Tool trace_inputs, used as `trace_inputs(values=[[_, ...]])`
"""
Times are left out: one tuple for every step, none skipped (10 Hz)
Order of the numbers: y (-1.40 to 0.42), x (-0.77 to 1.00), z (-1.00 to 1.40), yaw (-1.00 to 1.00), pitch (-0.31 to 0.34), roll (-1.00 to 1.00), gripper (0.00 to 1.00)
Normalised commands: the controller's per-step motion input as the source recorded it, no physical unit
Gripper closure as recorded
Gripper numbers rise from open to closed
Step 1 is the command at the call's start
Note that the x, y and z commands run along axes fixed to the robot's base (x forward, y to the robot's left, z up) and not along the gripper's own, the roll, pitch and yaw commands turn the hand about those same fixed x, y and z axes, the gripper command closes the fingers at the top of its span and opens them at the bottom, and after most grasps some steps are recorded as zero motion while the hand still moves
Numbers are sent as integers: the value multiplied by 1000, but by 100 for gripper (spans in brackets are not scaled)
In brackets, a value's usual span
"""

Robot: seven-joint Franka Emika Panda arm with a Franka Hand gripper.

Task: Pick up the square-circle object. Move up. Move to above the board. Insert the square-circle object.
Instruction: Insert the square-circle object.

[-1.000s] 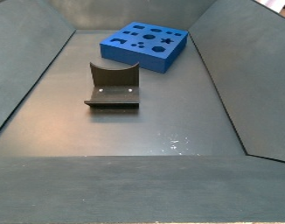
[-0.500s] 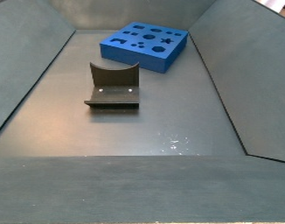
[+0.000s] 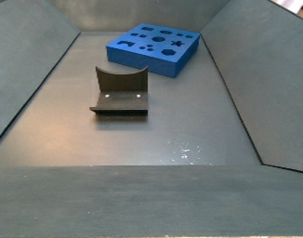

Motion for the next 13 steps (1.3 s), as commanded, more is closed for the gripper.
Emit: trace_inputs(values=[[-49,0,-457,-983,-33,-46,100],[-280,-383,-534,-531,-9,-70,100],[-289,-500,-509,-231,0,-93,100],[0,-9,-94,31,0,-116,100],[-17,0,-143,0,0,-10,100],[-211,-374,-506,57,0,0,100],[-309,-554,-546,171,0,0,100],[-329,-534,-497,120,0,0,100],[-317,-537,-406,86,-3,-3,100],[-274,-443,-289,114,-34,-73,100],[0,-163,-11,71,-63,-86,100],[0,-17,0,0,0,0,100],[-77,-20,-277,-23,0,0,100]])
